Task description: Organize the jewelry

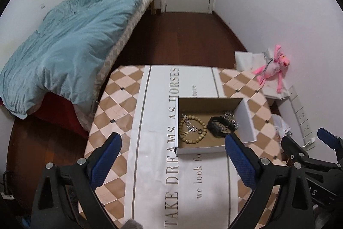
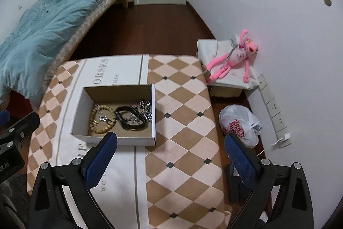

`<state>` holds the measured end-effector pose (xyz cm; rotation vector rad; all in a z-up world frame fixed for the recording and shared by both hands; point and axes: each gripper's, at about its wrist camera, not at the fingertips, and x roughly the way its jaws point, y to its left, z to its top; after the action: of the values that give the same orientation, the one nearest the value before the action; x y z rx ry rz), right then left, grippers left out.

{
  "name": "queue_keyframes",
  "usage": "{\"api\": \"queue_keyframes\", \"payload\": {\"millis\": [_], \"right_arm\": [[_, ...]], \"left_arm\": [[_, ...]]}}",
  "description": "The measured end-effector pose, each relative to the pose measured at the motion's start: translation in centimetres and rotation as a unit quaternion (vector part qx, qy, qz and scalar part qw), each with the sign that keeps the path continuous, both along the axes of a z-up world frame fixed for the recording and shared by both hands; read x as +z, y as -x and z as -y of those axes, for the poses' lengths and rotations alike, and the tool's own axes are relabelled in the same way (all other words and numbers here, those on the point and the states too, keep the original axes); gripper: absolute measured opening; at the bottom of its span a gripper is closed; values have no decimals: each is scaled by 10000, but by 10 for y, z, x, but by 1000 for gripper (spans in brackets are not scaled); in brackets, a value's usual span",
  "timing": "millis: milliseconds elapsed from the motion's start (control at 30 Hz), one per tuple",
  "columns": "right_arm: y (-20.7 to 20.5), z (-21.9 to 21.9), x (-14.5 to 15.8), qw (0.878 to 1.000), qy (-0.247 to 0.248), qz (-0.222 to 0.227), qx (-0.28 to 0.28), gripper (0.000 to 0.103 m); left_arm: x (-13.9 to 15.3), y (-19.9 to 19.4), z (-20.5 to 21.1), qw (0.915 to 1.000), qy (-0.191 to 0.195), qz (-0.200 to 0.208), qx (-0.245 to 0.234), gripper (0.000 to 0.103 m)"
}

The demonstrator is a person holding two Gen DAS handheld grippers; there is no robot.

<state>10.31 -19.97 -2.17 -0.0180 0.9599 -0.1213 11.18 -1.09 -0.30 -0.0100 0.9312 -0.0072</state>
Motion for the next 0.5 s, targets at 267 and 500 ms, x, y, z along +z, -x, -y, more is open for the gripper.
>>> {"api": "queue_keyframes", "payload": {"millis": [267,500], "right_arm": [[52,-1,64,9984,-82,552,-64,101],[87,-4,101,9967,-61,810,-11,102]], "left_arm": [[49,43,-5,9995,-13,327,56,98],[70,75,-7,9992,8,399,40,98]]}}
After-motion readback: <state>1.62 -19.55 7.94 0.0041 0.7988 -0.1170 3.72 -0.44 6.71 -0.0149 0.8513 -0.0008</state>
